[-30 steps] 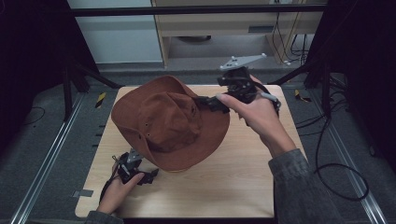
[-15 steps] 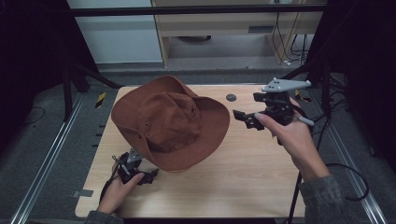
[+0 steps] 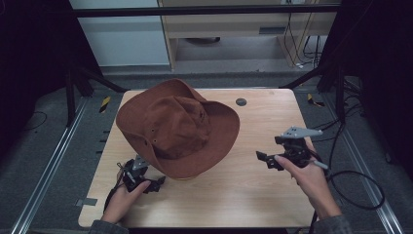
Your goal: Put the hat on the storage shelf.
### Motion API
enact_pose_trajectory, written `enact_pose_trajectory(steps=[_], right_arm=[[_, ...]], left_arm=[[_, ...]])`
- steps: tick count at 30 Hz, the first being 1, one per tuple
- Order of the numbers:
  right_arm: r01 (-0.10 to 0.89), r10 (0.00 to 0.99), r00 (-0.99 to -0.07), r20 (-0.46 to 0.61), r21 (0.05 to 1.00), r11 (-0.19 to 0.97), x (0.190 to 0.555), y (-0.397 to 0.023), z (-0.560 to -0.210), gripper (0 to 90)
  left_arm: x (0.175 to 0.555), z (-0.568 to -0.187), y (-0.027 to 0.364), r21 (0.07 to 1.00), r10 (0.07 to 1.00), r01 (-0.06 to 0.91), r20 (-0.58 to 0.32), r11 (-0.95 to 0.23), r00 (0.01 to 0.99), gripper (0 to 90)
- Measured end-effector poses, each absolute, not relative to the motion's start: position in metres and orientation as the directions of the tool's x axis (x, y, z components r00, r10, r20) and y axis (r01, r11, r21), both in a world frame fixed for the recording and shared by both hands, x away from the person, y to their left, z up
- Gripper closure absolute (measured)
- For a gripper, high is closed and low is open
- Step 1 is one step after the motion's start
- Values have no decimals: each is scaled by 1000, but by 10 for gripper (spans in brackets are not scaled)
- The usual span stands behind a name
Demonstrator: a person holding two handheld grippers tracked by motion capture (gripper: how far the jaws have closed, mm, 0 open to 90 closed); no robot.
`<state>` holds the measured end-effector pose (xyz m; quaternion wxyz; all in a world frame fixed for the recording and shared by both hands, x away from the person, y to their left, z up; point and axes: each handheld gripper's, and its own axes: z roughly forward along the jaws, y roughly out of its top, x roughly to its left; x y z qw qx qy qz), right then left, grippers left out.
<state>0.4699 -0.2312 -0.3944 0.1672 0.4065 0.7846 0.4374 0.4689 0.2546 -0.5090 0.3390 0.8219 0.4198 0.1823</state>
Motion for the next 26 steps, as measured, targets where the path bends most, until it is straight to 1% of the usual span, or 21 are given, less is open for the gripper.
enact_pose_trajectory(steps=[3,5,7,8,9,12,17,21,22,26], right_arm=[[530,791,-606,83,784,323,470,-228,-424,79],[551,789,-605,110,773,314,471,-226,-442,78],[566,793,-599,114,760,319,472,-223,-459,79],[566,793,-599,114,760,319,472,-223,-459,79],[589,802,-584,125,745,313,473,-220,-477,81],[608,818,-564,111,726,321,473,-219,-494,89],[620,839,-541,64,704,346,471,-218,-505,86],[586,838,-546,8,718,376,468,-216,-509,81],[572,836,-549,-13,723,387,467,-214,-511,66],[574,843,-538,-5,731,370,465,-213,-512,60]], left_arm=[[469,-509,255,710,814,566,15,-418,581,0],[469,-509,255,710,814,567,15,-417,581,0],[469,-509,255,711,814,567,15,-417,581,0],[469,-509,255,711,814,567,15,-417,581,0],[469,-509,255,710,814,566,16,-418,581,0],[469,-509,255,710,814,567,15,-417,581,0],[470,-509,254,711,813,566,15,-418,582,0],[470,-509,254,710,812,565,16,-420,583,0],[470,-509,254,710,812,565,16,-420,584,0],[471,-509,254,710,810,562,20,-423,585,0]])
